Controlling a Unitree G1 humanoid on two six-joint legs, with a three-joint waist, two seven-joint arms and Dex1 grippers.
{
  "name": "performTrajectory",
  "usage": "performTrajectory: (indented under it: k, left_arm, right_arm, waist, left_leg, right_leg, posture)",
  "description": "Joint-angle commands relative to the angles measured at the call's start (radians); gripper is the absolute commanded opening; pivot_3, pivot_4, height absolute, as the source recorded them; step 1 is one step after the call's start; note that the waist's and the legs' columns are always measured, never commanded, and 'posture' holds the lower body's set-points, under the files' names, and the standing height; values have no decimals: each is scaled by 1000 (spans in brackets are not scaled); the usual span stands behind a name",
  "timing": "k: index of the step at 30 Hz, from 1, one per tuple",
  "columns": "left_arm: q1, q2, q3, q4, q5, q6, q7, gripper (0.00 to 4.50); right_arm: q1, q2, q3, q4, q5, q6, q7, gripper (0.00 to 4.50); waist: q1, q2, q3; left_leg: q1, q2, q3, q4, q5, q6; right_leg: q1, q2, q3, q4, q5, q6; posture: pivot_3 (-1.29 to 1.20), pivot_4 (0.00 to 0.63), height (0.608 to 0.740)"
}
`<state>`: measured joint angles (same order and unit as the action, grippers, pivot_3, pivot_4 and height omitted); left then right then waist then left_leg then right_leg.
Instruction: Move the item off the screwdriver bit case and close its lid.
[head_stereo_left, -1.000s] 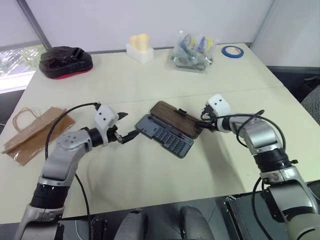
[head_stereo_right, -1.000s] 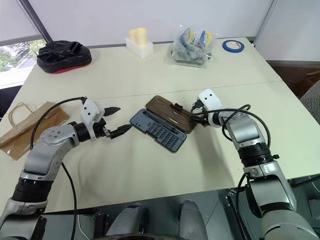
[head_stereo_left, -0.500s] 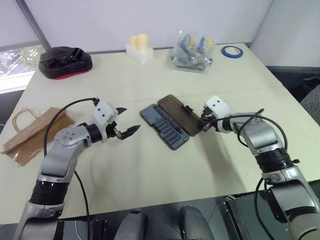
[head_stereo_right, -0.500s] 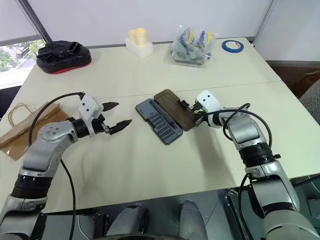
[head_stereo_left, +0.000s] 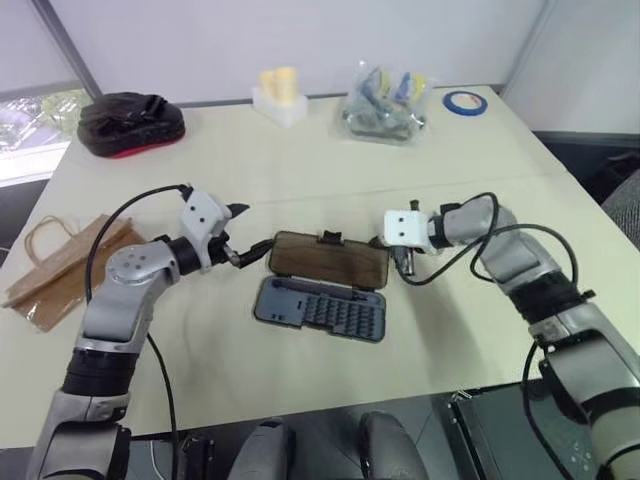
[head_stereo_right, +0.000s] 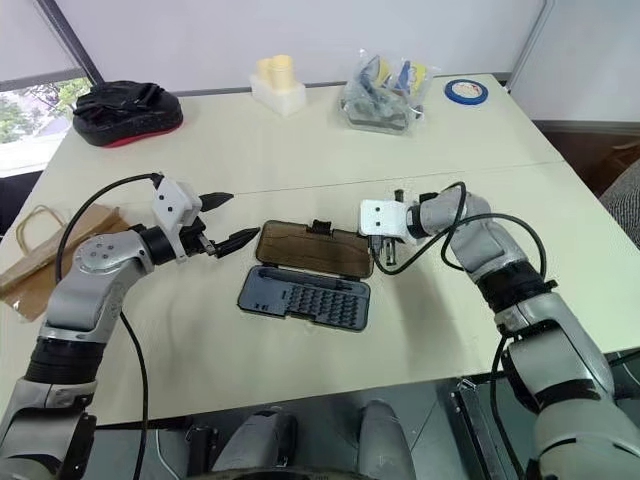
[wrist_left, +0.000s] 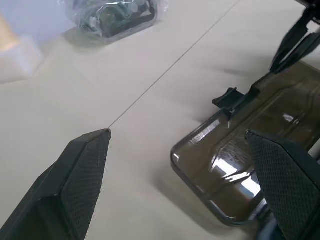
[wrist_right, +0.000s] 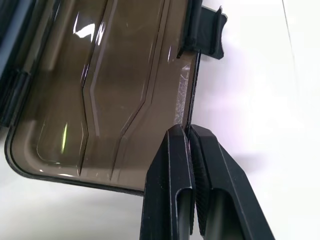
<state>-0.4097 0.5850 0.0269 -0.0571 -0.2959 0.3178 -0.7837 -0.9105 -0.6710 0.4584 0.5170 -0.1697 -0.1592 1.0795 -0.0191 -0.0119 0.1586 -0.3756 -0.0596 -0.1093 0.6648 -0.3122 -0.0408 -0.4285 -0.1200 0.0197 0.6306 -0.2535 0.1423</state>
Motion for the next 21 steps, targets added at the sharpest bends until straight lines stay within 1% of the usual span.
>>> performTrajectory:
  k: [1,3,8,11,21]
  left_arm:
    - [4,-2,14,-36,-2,-22,5,4500]
    - [6,-3,16,-38,-1,-22,8,4500]
    - [9,-2,23,-42,-1,-23,15,4500]
    - [11,-3,26,-47,-4,-20,22,4500]
    - [10,-1,17,-43,-2,-25,21,4500]
  right_arm:
    - [-92,13,13,132,-67,-175,9,55]
    - [-123,20,24,197,-103,-262,1,55]
    - [-152,47,27,284,-125,-380,9,55]
    - [-149,61,18,289,-119,-400,22,55]
    - [-152,91,4,305,-135,-425,-11,55]
  waist:
    - [-1,0,0]
    - [0,0,0]
    - [-1,0,0]
    - [-4,0,0]
    - [-7,0,0]
  left_leg:
    - [0,0,0,0,0,0]
    - [0,0,0,0,0,0]
    - [0,0,-1,0,0,-1]
    - [0,0,-1,0,0,-1]
    - [0,0,-1,-1,0,-1]
  right_leg:
    - [0,0,0,0,0,0]
    - [0,0,0,0,0,0]
    - [0,0,0,0,0,0]
    - [0,0,0,0,0,0]
    - [0,0,0,0,0,0]
  posture:
    - [0,150,740]
    - [0,150,740]
    - [0,150,740]
    - [0,150,740]
    - [0,150,740]
